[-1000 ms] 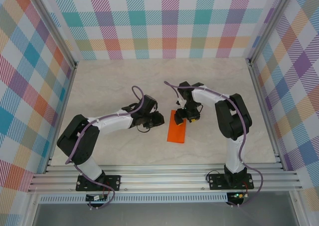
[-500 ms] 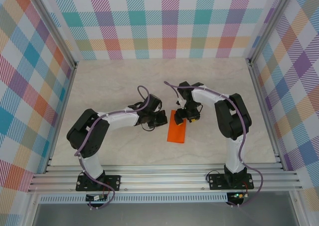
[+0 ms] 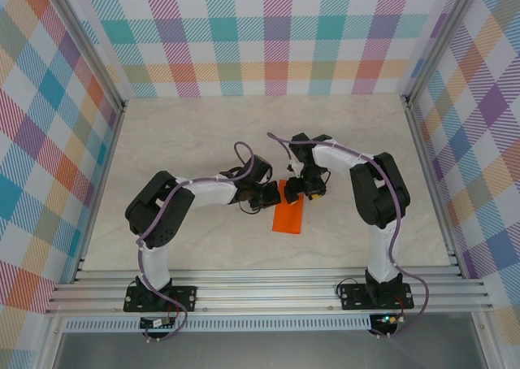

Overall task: Fold a paper plane with a square sheet of paper (pick it up from the middle)
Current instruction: Hold the square sheet of paper at the center of the table.

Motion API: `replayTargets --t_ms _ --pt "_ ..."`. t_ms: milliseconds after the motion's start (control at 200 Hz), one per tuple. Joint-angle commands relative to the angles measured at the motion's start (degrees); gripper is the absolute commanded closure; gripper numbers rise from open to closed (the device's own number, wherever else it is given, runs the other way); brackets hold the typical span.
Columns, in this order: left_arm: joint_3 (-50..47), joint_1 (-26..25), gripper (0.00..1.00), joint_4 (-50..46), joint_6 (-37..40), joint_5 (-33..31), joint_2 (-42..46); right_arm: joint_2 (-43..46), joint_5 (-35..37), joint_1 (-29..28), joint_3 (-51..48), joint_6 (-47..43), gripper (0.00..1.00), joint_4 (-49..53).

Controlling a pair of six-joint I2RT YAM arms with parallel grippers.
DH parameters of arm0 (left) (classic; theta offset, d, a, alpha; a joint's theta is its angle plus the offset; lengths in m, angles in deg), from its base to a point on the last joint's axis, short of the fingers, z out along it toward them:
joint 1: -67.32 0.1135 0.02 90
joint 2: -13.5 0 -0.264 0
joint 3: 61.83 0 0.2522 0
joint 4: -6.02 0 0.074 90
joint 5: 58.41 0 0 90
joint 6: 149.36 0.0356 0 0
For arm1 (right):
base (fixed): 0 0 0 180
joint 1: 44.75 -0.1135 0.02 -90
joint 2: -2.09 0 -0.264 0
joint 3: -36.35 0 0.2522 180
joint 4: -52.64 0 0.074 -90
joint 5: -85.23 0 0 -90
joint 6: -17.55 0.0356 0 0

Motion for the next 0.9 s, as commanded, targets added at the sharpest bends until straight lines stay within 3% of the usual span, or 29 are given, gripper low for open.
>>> replayTargets --t_ms 0,520,785,895 --pt "1.9 -1.0 1.00 0.5 -0.8 0.9 -1.8 -3.4 -0.5 -0.1 -1.5 0.4 0.28 -0.8" --pt "2.8 -2.6 1.00 -8.0 1.0 -4.3 -4.0 -2.3 -0.9 0.0 -1.0 1.5 0.26 -1.1" --pt "2.1 -2.7 1.00 -8.4 1.1 -5.8 -3.1 8.0 -7.4 3.4 -3.4 7.1 0.20 -5.8" --pt "2.0 -2.7 1.00 -8.2 1.2 -5.8 -2.9 12.9 -12.1 5.7 -7.2 10.8 0.27 -9.6"
